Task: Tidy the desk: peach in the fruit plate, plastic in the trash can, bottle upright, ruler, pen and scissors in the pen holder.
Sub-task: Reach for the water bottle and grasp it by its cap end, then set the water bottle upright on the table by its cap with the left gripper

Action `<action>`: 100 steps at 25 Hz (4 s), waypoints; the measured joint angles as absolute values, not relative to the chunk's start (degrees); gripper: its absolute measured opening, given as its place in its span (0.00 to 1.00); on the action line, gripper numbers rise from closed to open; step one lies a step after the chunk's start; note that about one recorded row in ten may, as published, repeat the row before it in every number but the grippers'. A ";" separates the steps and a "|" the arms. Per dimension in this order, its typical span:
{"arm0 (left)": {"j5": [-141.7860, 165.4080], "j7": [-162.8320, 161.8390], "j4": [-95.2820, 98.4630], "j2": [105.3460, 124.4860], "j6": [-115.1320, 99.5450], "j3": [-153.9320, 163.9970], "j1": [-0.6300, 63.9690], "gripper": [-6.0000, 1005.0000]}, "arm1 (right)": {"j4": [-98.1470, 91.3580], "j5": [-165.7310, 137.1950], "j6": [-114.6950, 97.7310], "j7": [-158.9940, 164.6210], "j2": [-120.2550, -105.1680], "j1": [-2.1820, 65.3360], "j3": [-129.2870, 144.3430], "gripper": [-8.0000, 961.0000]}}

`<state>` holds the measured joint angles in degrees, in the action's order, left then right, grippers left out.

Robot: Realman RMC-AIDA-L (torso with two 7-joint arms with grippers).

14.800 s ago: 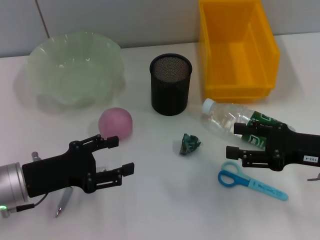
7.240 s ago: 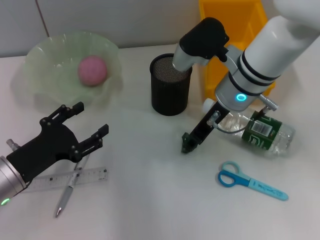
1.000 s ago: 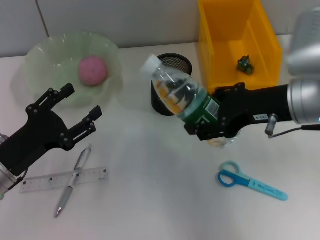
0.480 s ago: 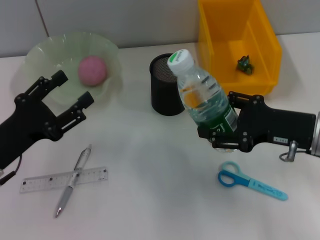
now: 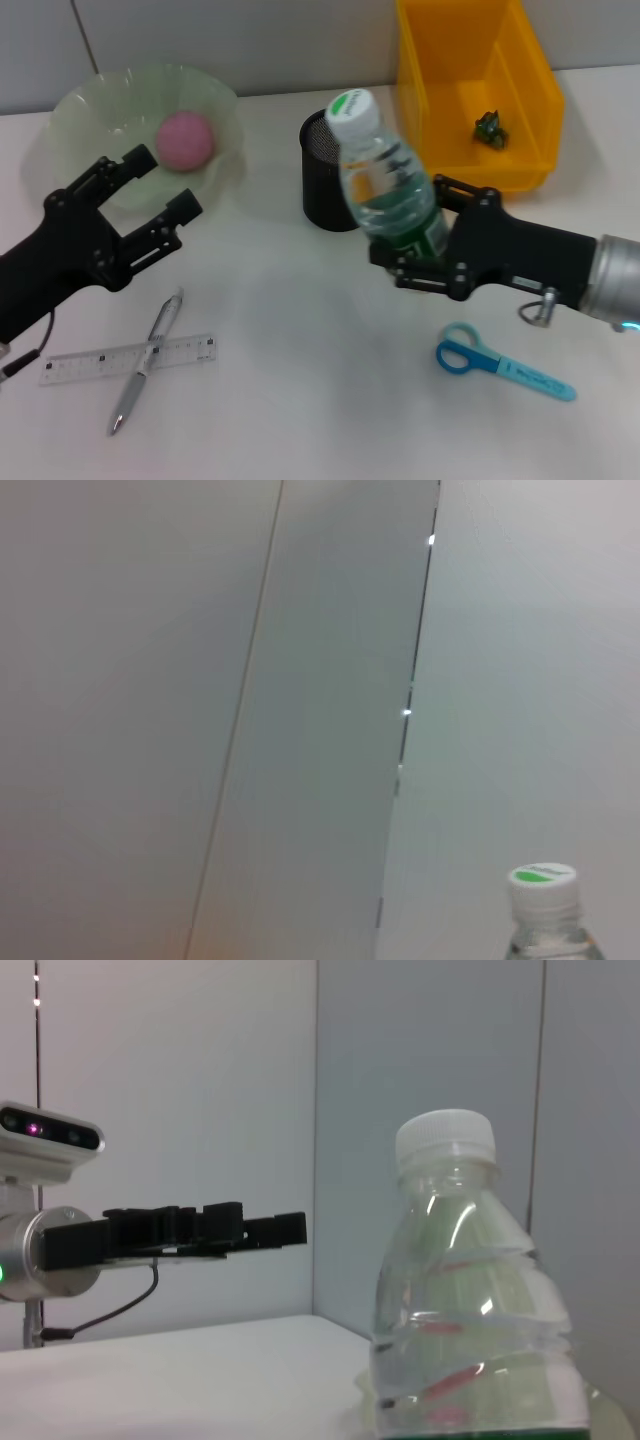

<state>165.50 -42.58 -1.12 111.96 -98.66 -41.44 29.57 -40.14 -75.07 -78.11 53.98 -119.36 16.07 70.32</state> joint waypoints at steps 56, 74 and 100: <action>165.50 -48.53 -0.84 115.84 -97.43 -40.96 34.40 0.69 | -10.51 -71.20 -78.24 41.22 -119.88 37.80 73.60 0.85; 165.48 -50.49 -0.80 115.31 -96.97 -41.15 34.60 0.44 | -11.01 -71.17 -79.38 41.25 -119.88 37.30 73.66 0.86; 165.19 -50.19 -1.32 115.13 -97.39 -41.30 34.19 0.44 | -11.00 -70.99 -80.81 41.87 -119.88 34.75 73.72 0.87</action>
<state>165.19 -50.19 -1.32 115.13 -97.39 -41.30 34.19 -11.00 -70.99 -80.81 41.87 -119.88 34.75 73.72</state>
